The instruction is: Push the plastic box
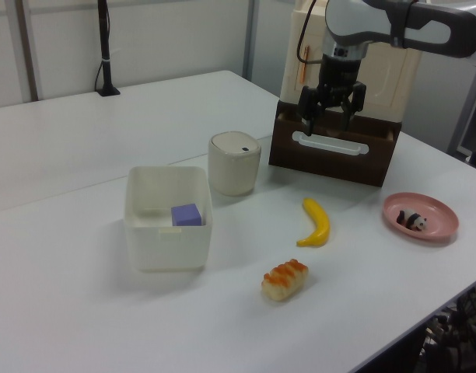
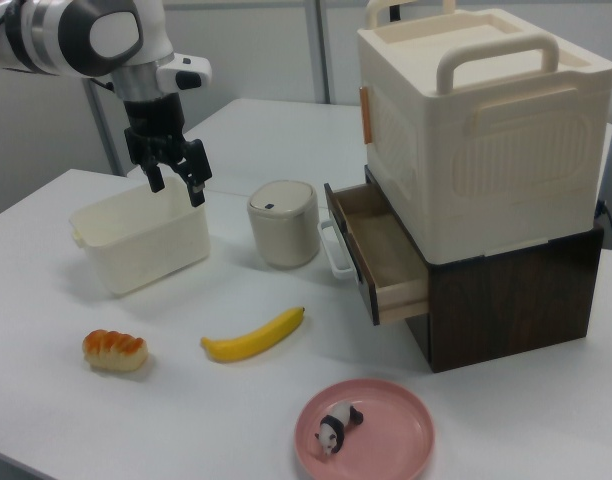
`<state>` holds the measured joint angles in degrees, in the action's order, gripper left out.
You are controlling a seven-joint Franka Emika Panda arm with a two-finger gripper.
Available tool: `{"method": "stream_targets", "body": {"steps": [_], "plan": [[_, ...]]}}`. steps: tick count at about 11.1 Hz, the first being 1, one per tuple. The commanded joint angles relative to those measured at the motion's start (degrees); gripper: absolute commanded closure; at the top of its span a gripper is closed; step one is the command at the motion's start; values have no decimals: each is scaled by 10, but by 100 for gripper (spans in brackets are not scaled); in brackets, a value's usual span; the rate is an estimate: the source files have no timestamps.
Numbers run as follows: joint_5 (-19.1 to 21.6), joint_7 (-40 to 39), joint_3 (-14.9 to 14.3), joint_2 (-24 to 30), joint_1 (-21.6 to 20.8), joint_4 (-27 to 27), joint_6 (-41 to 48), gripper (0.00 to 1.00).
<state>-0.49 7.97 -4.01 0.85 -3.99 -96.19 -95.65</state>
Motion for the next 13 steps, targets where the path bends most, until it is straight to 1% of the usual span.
{"method": "stream_targets", "body": {"steps": [1, 3, 7, 8, 10, 13], "plan": [[22, -36, -8, 9, -7, -6, -38, 0], [35, -52, -6, 11, -6, -5, -38, 0], [36, -52, -1, 10, -8, -5, -38, 0], [36, -52, 2, 10, -8, -5, -38, 0], [36, -49, 20, 7, -5, -5, -38, 0], [36, -50, 23, 7, -6, -5, -38, 0]]}}
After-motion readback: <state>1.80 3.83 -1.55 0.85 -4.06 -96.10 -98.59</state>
